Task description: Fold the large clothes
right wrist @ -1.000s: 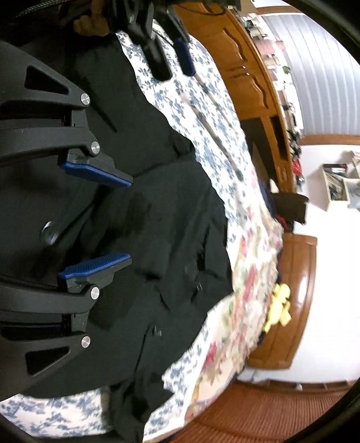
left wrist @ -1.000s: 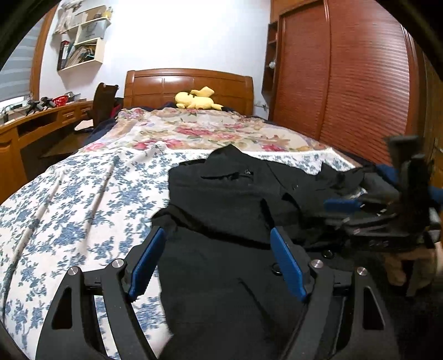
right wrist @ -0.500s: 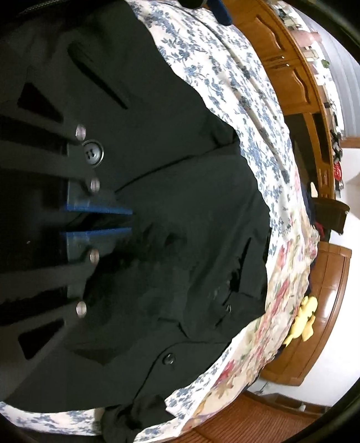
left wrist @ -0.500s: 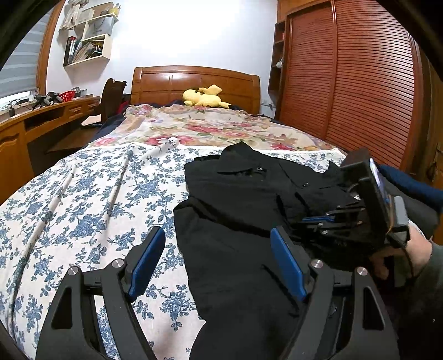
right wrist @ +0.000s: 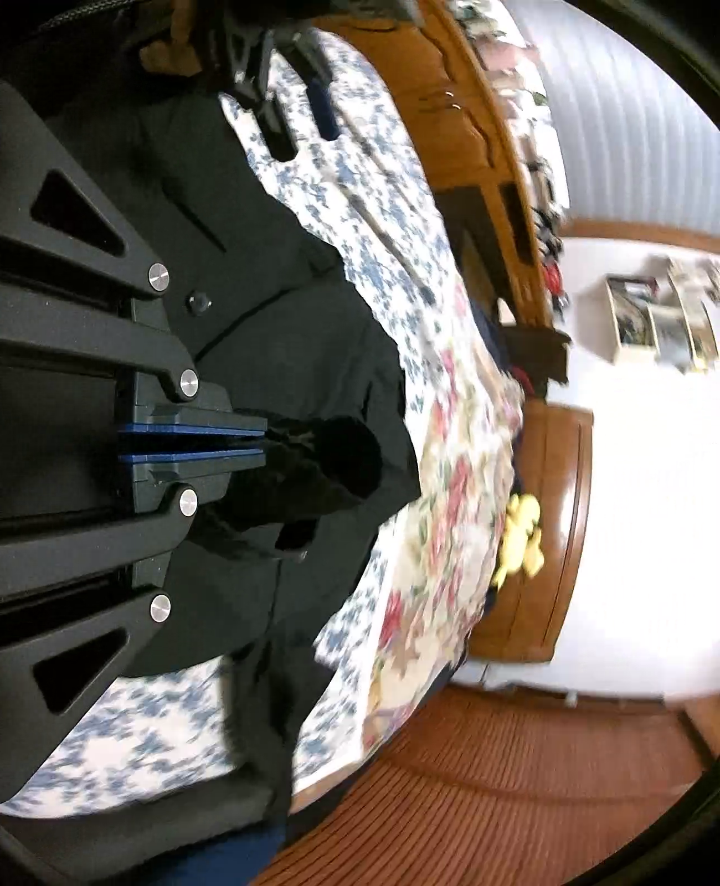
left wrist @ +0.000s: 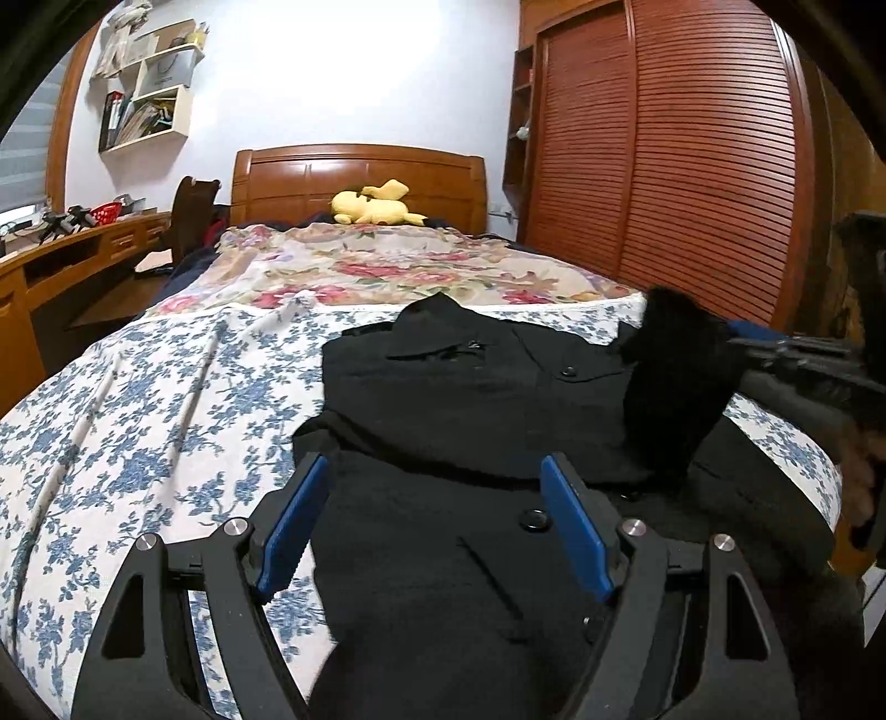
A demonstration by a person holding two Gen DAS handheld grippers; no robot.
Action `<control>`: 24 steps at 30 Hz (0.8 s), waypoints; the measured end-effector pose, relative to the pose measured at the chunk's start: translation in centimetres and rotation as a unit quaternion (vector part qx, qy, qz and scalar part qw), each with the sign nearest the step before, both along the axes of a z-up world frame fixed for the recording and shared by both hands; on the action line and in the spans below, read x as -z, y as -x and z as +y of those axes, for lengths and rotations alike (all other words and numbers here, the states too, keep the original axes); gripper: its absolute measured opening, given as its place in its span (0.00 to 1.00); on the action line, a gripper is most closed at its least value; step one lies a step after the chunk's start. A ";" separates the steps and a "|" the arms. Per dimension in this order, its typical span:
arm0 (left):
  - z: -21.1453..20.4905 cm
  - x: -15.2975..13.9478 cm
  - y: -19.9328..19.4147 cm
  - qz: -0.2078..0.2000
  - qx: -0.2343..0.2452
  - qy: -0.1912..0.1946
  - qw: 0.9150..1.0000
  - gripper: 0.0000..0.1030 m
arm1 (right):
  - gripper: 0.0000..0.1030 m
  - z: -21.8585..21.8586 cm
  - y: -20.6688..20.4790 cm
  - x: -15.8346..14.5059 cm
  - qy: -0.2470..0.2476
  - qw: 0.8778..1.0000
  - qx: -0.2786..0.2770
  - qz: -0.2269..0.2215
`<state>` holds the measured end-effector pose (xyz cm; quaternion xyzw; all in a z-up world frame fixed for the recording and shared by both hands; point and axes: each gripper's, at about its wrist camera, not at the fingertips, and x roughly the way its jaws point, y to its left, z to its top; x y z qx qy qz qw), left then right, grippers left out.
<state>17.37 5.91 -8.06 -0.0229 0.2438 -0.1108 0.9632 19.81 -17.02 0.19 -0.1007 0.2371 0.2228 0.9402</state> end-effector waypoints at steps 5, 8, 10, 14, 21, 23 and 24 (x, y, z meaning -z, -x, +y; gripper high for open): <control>-1.1 -0.1 0.8 -0.001 0.017 -0.003 1.000 0.77 | 0.04 -2.0 3.2 -0.2 -0.003 1.000 0.017 -0.004; -1.7 -0.1 1.2 -0.007 0.027 -0.009 1.000 0.77 | 0.04 -3.2 4.4 0.2 -0.017 0.999 0.030 0.017; -2.1 -0.1 1.2 -0.007 0.032 -0.010 0.999 0.77 | 0.04 -3.2 4.9 0.4 -0.009 0.999 0.035 0.022; -2.8 -0.1 1.1 -0.005 0.047 -0.008 0.999 0.77 | 0.04 -4.1 6.2 0.7 0.004 0.998 0.047 0.033; -5.0 -0.7 1.2 -0.019 0.073 -0.009 0.997 0.77 | 0.07 -4.5 6.9 -0.5 0.034 0.997 0.066 0.030; -5.6 -0.8 1.3 -0.021 0.074 -0.014 0.997 0.77 | 0.10 -4.6 7.0 -0.9 0.035 0.997 0.069 0.024; -6.0 -0.8 1.2 -0.022 0.075 -0.015 0.997 0.77 | 0.15 -4.6 7.1 -0.8 0.036 0.997 0.070 0.021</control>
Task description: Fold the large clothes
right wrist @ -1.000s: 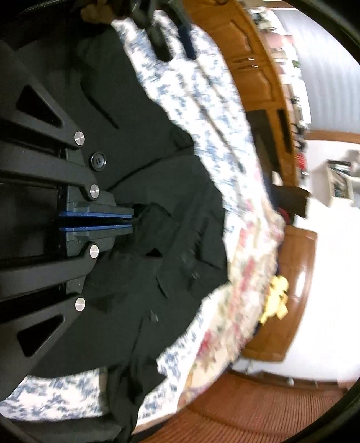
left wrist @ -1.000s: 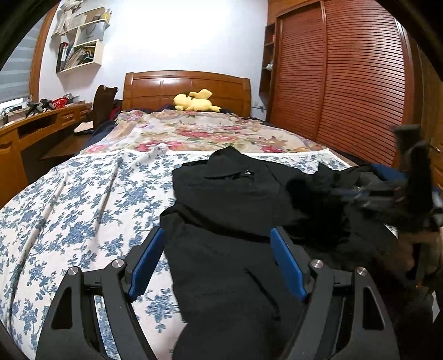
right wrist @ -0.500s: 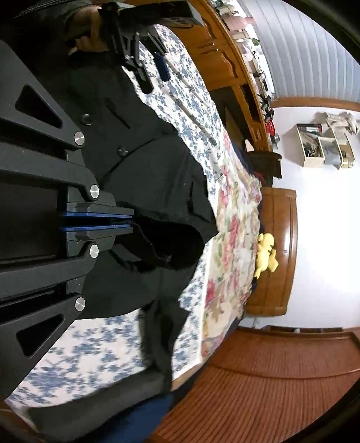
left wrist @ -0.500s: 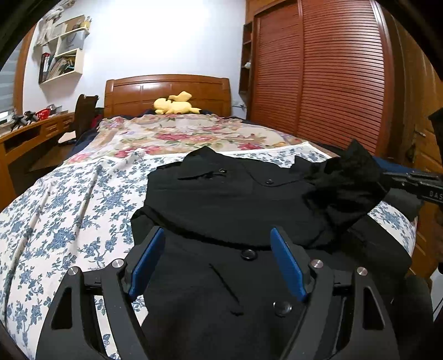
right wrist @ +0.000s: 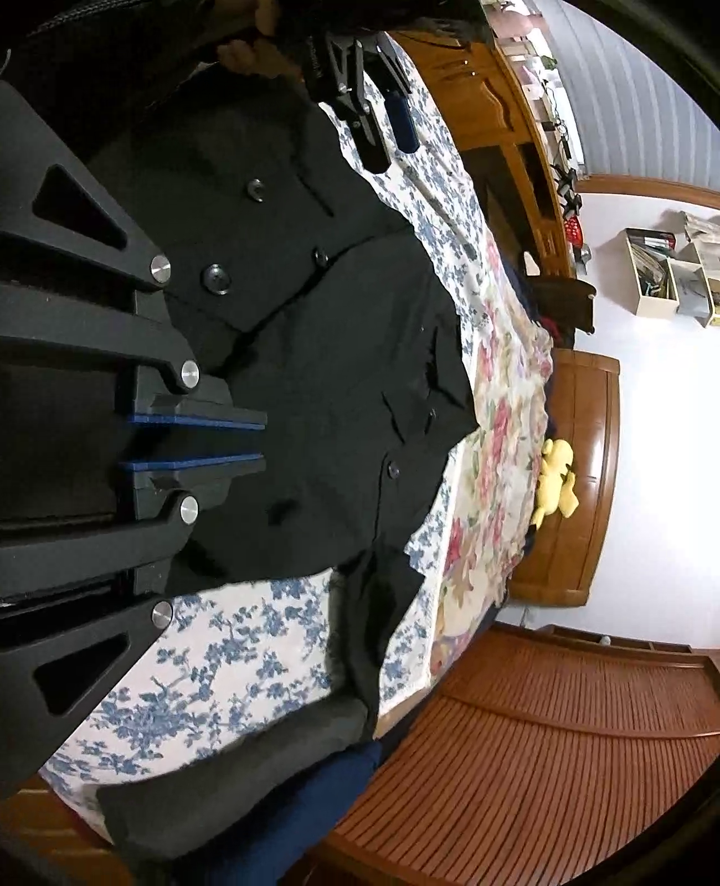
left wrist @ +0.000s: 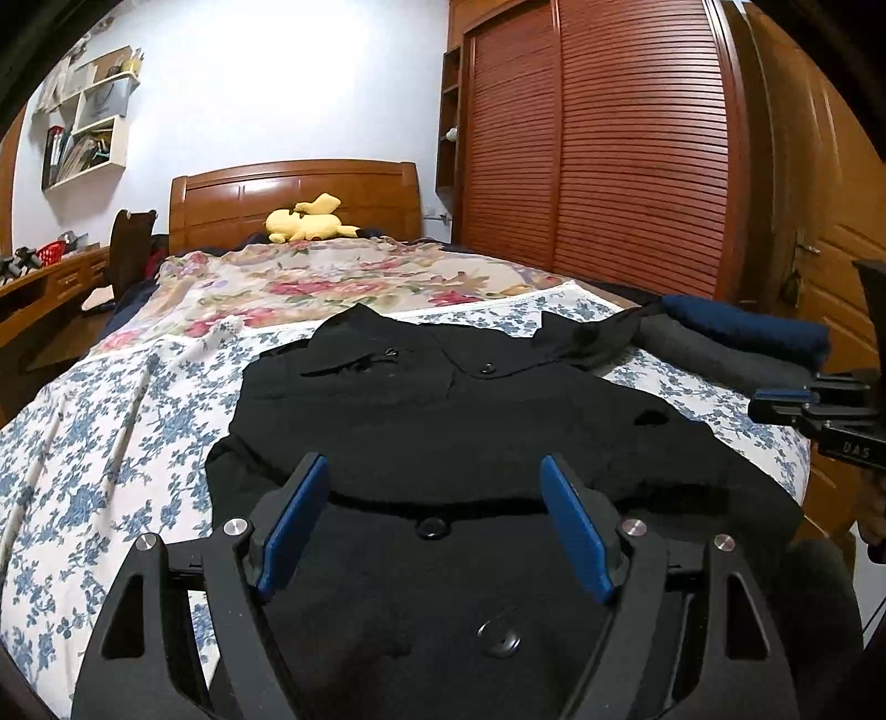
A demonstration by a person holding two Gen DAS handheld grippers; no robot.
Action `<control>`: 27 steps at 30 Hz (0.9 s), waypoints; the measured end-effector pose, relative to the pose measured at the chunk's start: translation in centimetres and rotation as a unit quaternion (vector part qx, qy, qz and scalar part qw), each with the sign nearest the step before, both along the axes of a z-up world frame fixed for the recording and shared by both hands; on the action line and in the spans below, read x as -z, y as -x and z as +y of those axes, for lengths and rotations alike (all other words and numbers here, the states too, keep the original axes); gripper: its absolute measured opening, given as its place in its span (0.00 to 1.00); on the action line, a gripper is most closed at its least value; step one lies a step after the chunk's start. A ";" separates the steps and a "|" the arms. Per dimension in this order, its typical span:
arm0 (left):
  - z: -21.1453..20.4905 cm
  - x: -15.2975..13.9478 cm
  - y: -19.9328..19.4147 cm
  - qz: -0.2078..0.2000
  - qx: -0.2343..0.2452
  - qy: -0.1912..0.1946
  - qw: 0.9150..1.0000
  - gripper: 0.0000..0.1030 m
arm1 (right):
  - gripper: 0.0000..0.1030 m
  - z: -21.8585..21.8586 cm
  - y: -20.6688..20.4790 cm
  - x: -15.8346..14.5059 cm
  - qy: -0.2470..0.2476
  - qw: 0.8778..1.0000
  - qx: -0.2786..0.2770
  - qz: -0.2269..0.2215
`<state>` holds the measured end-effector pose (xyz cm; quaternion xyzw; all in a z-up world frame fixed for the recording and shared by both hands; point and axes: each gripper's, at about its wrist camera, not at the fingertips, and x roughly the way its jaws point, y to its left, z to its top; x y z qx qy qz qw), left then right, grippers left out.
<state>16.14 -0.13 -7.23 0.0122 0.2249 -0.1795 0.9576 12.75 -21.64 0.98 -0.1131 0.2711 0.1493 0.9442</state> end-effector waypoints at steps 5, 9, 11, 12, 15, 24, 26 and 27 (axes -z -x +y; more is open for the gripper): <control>-1.6 0.1 -0.9 0.003 0.003 0.008 1.000 0.77 | 0.39 -0.3 -0.3 0.9 0.012 1.000 0.003 -0.004; -2.8 0.4 -1.5 0.007 0.012 0.024 1.000 0.77 | 0.43 -0.5 -1.1 2.0 0.026 1.000 0.007 0.009; -3.5 0.4 -1.7 0.005 0.014 0.022 1.000 0.77 | 0.43 -0.6 -1.8 2.8 0.031 0.999 0.008 0.020; -3.9 0.5 -1.7 0.002 0.017 0.018 1.000 0.77 | 0.43 -0.6 -2.2 3.1 0.033 0.999 0.008 0.025; -4.8 0.7 -1.7 -0.002 0.020 0.006 1.000 0.77 | 0.44 -0.7 -3.4 4.1 0.042 0.998 0.010 0.043; -6.4 1.5 -2.6 0.025 0.038 0.001 0.999 0.77 | 0.48 -1.2 -5.0 7.5 0.028 0.996 0.017 0.088; -6.5 1.6 -2.8 0.031 0.037 0.005 0.999 0.77 | 0.48 -1.4 -4.7 7.4 0.014 0.996 0.019 0.085; -6.4 1.7 -2.8 0.031 0.035 0.004 0.999 0.77 | 0.49 -1.6 -4.6 7.5 0.006 0.996 0.020 0.086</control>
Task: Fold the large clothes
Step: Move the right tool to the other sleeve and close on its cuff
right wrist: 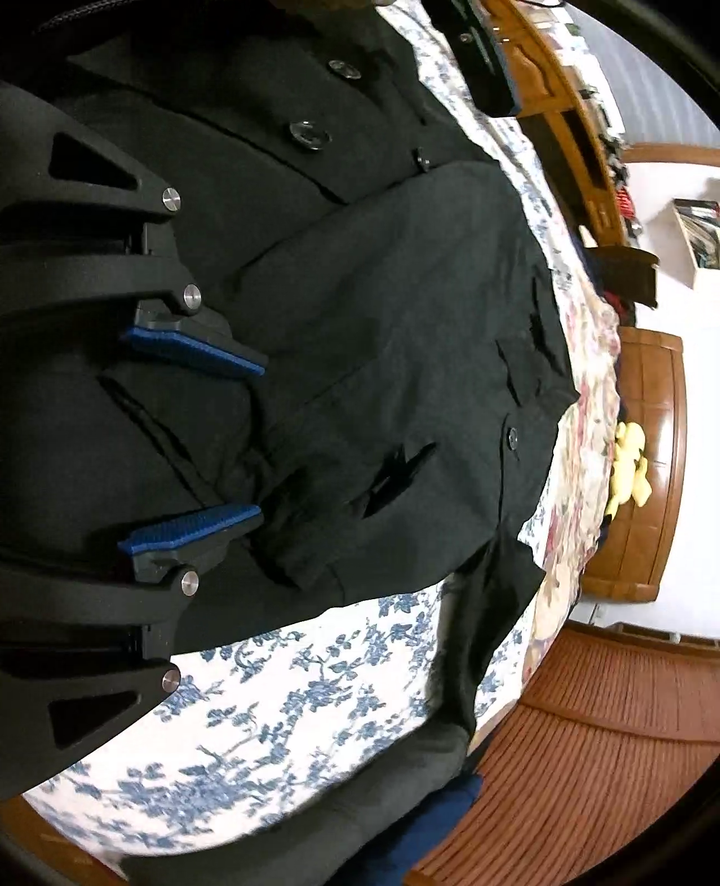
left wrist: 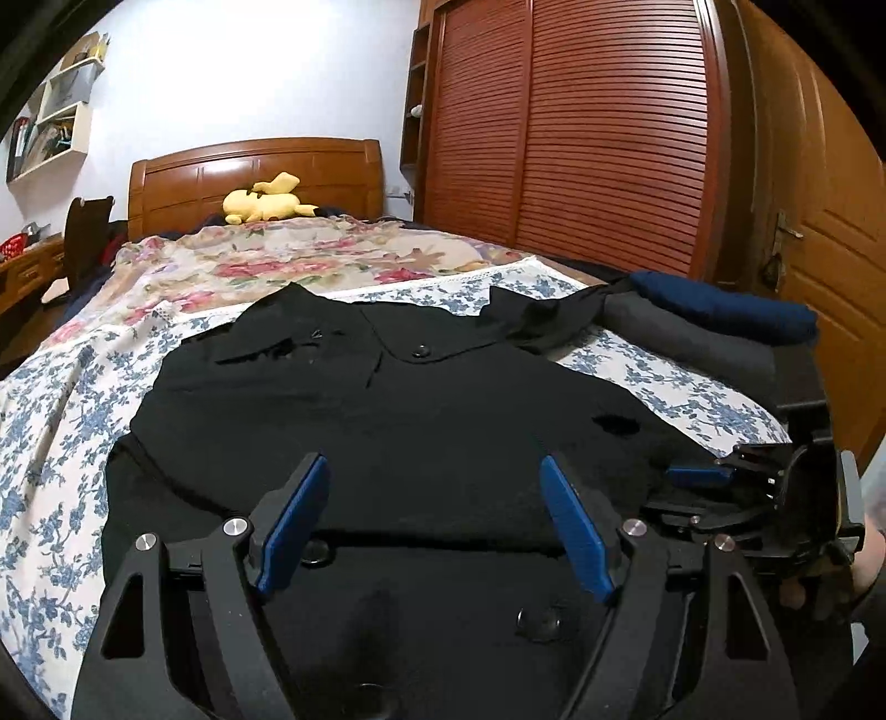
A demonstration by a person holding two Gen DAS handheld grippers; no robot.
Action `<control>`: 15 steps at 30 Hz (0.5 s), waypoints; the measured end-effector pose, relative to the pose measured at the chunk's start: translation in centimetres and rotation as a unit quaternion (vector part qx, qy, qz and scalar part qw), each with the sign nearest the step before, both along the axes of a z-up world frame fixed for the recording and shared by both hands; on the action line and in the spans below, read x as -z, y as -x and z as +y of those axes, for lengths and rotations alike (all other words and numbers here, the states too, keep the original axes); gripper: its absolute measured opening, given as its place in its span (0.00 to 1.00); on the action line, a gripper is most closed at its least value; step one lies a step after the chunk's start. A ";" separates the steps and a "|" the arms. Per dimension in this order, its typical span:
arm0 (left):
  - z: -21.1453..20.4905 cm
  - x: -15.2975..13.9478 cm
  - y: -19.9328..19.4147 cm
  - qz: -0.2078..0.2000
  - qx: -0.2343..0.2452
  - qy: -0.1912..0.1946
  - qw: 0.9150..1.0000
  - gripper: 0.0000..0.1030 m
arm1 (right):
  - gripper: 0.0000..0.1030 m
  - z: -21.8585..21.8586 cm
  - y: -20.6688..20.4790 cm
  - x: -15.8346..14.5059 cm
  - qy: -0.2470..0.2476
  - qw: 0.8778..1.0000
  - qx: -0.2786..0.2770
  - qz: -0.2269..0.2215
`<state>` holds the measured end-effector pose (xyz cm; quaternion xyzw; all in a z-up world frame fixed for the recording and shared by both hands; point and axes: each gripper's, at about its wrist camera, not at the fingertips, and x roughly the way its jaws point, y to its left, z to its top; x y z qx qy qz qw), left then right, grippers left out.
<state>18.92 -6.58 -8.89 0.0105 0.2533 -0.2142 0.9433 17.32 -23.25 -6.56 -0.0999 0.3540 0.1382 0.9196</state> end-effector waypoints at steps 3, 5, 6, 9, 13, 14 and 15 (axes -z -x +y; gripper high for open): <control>0.0 0.2 -0.1 0.001 -0.001 -0.003 1.000 0.77 | 0.51 -0.3 0.3 0.2 -0.011 1.000 0.003 0.000; -0.1 0.3 -0.2 0.004 0.000 -0.002 1.000 0.77 | 0.51 -0.5 0.0 0.4 -0.010 1.000 0.002 0.003; -0.1 0.3 -0.2 0.005 0.000 -0.002 1.000 0.77 | 0.51 -0.5 0.1 0.5 -0.008 1.000 0.002 0.004; -0.1 0.3 -0.1 0.002 -0.002 -0.005 1.000 0.77 | 0.51 -0.6 -0.3 0.1 -0.003 1.000 -0.003 0.020; 0.1 0.3 -0.1 -0.004 -0.007 -0.009 1.000 0.77 | 0.51 -2.0 -0.4 -2.1 -0.034 0.999 -0.011 0.014; 0.2 0.2 -0.1 -0.006 -0.008 -0.010 1.000 0.77 | 0.51 -2.4 -0.5 -2.7 -0.034 0.999 -0.010 0.007; 0.3 0.2 -0.1 -0.008 -0.010 -0.010 1.000 0.77 | 0.51 -2.9 -0.6 -3.3 -0.034 0.999 -0.007 0.001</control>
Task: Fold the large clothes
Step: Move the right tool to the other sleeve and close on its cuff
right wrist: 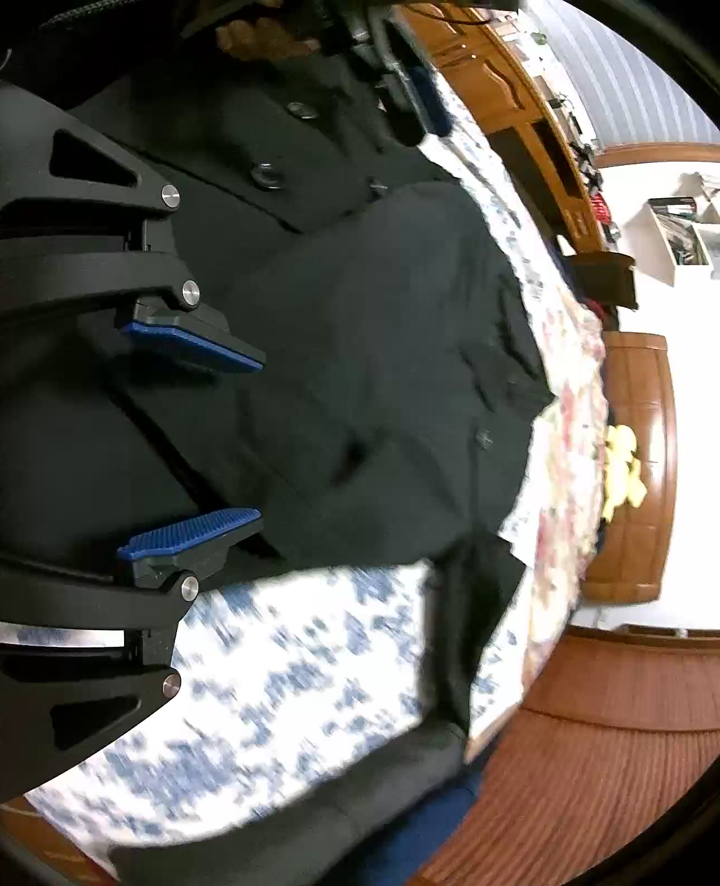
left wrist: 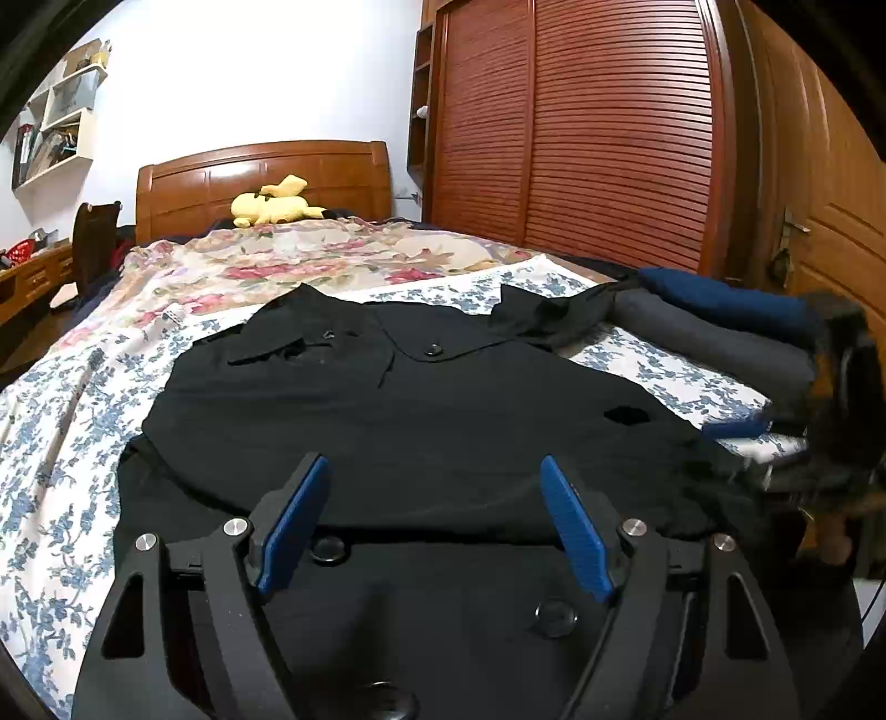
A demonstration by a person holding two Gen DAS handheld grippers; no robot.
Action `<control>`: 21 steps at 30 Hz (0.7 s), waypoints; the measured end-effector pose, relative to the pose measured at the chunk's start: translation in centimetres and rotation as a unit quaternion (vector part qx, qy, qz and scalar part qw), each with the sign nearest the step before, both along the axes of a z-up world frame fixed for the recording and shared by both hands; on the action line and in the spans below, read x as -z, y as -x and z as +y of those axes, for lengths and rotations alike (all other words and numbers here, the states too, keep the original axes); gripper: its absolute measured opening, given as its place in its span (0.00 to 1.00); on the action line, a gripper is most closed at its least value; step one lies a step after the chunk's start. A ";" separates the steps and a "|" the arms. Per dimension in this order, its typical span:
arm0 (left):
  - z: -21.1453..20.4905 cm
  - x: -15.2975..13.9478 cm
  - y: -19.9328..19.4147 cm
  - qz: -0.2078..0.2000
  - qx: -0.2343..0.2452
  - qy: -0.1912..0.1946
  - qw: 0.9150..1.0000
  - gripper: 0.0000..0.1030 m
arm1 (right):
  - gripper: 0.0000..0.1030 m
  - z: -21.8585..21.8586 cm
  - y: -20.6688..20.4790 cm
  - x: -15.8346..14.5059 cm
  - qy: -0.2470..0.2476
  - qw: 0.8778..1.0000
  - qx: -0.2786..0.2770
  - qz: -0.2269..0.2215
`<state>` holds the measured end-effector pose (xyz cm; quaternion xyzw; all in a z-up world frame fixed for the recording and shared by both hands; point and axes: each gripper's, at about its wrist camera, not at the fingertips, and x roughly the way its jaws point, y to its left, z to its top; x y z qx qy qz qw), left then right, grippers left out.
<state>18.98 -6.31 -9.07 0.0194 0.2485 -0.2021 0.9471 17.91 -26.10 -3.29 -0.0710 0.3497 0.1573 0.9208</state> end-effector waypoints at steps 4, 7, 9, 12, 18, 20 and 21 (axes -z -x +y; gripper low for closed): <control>0.4 -0.2 -0.1 -0.003 -0.007 0.002 1.000 0.77 | 0.51 -2.4 -1.7 -2.2 -0.007 1.000 0.022 -0.017; 0.7 -0.2 -0.5 0.001 -0.011 0.005 1.000 0.77 | 0.51 -4.0 -4.2 -3.0 -0.008 0.999 0.042 -0.020; 0.8 -0.1 -0.8 0.004 -0.016 0.002 1.000 0.77 | 0.51 -5.0 -6.4 -3.0 -0.005 0.998 0.056 -0.020; 0.9 0.1 -1.2 0.007 -0.020 -0.003 1.000 0.77 | 0.51 -6.5 -9.8 -2.7 -0.002 0.997 0.076 -0.018; 1.3 0.5 -2.0 0.015 -0.028 -0.002 0.999 0.77 | 0.51 -8.8 -16.6 -1.3 -0.016 0.993 0.115 0.001; 1.3 0.6 -2.3 0.018 -0.030 -0.002 0.999 0.77 | 0.51 -9.8 -19.0 -0.6 -0.025 0.991 0.130 0.012; 1.3 0.6 -2.4 0.019 -0.030 -0.003 0.999 0.77 | 0.51 -9.6 -20.1 -0.4 -0.027 0.990 0.136 0.016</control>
